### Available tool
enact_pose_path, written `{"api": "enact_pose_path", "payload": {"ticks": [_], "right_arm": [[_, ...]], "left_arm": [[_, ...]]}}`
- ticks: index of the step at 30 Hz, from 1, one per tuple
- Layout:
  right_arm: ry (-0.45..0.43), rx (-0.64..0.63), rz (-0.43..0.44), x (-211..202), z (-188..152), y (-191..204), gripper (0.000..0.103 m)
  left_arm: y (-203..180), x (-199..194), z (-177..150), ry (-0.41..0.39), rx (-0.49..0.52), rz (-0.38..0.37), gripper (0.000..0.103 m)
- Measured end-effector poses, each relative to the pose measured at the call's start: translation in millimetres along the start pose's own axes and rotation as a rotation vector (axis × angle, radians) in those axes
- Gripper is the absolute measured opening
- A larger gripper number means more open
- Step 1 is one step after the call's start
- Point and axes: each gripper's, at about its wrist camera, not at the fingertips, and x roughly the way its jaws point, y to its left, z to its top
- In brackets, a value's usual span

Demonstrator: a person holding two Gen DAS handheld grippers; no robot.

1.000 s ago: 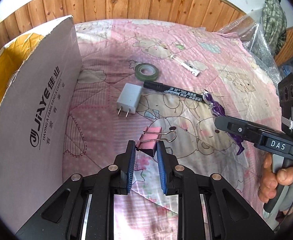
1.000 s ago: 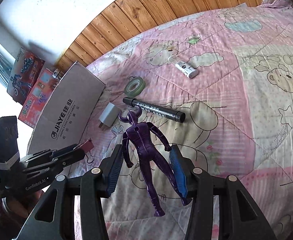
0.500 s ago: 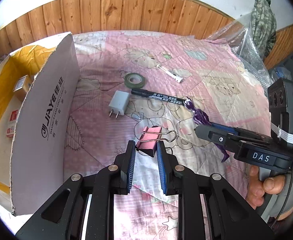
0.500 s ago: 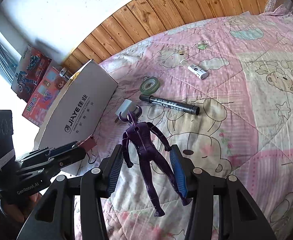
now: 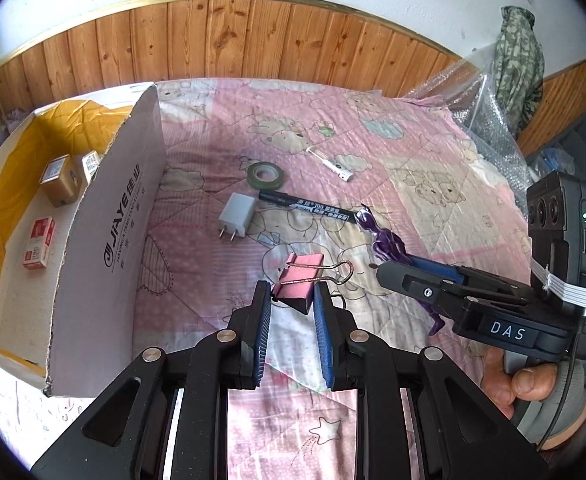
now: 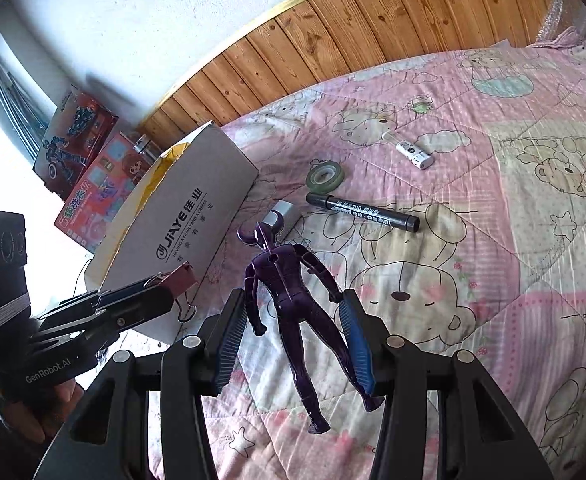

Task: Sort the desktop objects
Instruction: 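Lift the purple figure with the right tool while the left tool lifts the pink clip toward the box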

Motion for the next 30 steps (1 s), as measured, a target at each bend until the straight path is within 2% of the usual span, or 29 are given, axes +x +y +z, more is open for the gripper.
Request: {"api": "enact_pose_path", "payload": {"ticks": [19, 30], "right_arm": [[0.024, -0.138, 0.066, -22.3, 5.5, 48.1, 0.049], [0.053, -0.241, 0.11, -29.6, 8.1, 89.6, 0.049]], "left_arm": [[14.5, -48.9, 3.4, -0.067, -0.046, -0.044, 0.022], [40.5, -77.9, 4.6, -0.113, -0.088, -0.061, 0.022]]}}
